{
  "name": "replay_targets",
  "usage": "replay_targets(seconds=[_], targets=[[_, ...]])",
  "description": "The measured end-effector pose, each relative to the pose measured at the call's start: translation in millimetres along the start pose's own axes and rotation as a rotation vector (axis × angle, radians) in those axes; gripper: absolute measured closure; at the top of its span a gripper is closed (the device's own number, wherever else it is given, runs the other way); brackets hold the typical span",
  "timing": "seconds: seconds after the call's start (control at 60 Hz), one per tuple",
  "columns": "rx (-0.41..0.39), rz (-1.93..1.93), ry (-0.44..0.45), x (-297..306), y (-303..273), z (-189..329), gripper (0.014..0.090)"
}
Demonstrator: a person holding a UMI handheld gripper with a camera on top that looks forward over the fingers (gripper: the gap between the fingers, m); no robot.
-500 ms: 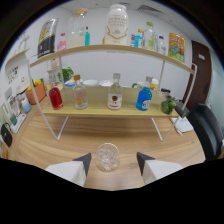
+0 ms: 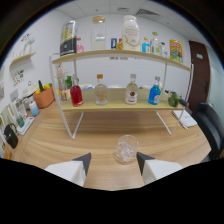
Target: Make me a cup of Mount Fuji.
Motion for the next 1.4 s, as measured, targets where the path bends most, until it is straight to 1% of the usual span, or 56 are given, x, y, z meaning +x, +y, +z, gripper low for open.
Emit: replay_targets(seconds=[0.117,0.217,0.45,0.517,0.583,0.667,0.75,0.8,0.95,1.067,1.25,1.317,1.4], targets=[[0.12,0.025,-0.035,-28,-35,6,0.0195],[0.213,0.027,-0.053,-42,-71,22,0.0196],[0.312,0.014,-0.043,-46,-140,87,0.0205],[0.313,0.015,-0.026,-40,-153,104,0.0221],[0.319,0.013,-0.02,-38,-162,122,0.0286],[0.312,0.001,-0.01,-36,-165,138,0.0419],[0.289,-0.01,-0.021,-39,-161,148,0.0585],[0.271,-0.012,-0.027,-40,-156,152,0.067],[0.269,-0.004,-0.027,-39,-153,150,0.0686],[0.281,-0.004,-0.024,-38,-155,140,0.0689],[0.337,-0.007,-0.045,-42,-165,96,0.0691],[0.351,0.005,-0.052,-43,-161,79,0.069],[0.34,0.015,-0.054,-44,-140,65,0.0692]])
